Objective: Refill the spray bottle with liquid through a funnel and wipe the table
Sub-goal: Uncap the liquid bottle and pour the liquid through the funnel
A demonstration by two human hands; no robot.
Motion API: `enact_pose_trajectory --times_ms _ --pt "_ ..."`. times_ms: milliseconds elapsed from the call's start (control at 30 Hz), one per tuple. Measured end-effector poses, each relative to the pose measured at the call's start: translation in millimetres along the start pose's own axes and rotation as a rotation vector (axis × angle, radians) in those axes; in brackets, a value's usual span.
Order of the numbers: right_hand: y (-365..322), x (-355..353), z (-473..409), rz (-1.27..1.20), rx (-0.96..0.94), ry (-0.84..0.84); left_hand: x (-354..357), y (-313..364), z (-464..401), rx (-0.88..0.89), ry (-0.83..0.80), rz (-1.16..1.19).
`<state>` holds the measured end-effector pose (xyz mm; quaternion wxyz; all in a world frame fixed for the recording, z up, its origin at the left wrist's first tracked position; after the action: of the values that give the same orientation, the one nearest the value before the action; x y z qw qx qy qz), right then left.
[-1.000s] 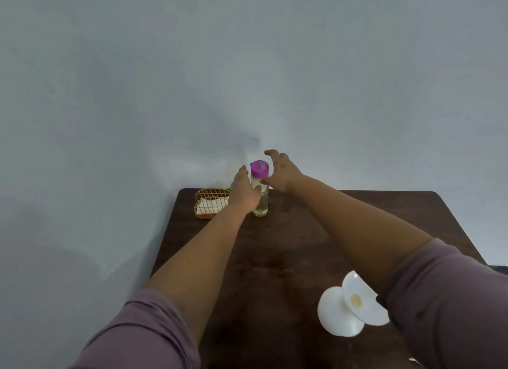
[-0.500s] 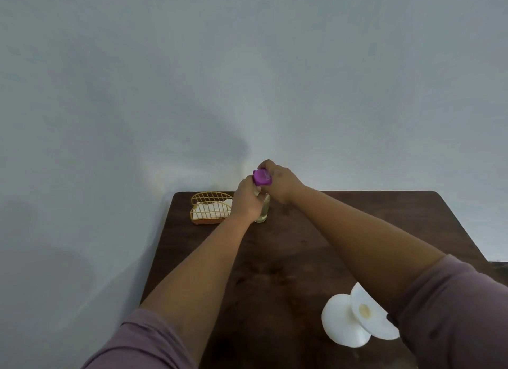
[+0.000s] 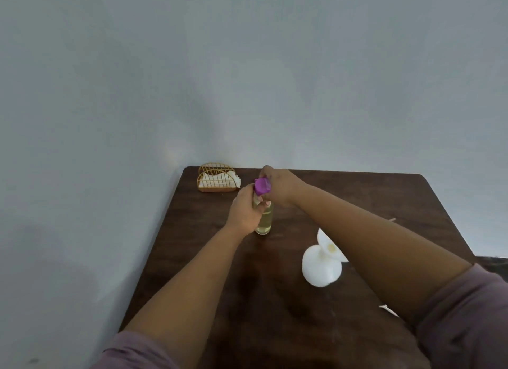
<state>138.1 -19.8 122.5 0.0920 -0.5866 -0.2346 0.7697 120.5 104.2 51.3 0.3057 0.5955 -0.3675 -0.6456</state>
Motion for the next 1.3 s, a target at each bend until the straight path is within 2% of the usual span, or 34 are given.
enact_pose_trajectory --times_ms 233,500,867,1067,1200,1300 --pt "-22.7 18.0 56.1 0.088 -0.067 -0.022 -3.5 2.1 69.8 -0.038 0.042 0.061" --pt "-30.0 36.2 91.2 0.059 -0.088 -0.007 -5.6 1.0 107.6 -0.071 0.052 0.03" --pt "-28.3 50.0 97.4 0.024 0.006 0.035 -11.6 -21.4 94.7 -0.069 -0.081 0.059" --pt "-33.7 54.4 95.0 0.06 0.032 -0.023 -6.9 -27.3 86.3 -0.029 -0.24 0.086" --pt "-40.2 55.0 97.7 0.034 0.046 0.023 -2.9 -31.6 85.5 -0.011 -0.267 0.137" --pt "-46.4 56.5 96.2 0.15 0.067 0.071 -2.7 -32.8 85.2 0.015 -0.28 0.15"
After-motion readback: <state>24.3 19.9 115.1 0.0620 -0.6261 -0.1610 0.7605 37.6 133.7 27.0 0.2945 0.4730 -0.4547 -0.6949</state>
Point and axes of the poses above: each hand's wrist, its own z-axis away from the middle knuckle, its own x-axis out of the palm, y = z × x, the point moved 1 cm from there along -z, towards the middle knuckle, and after that the axes turned 2 degrees about z, right-handed, at the moved point
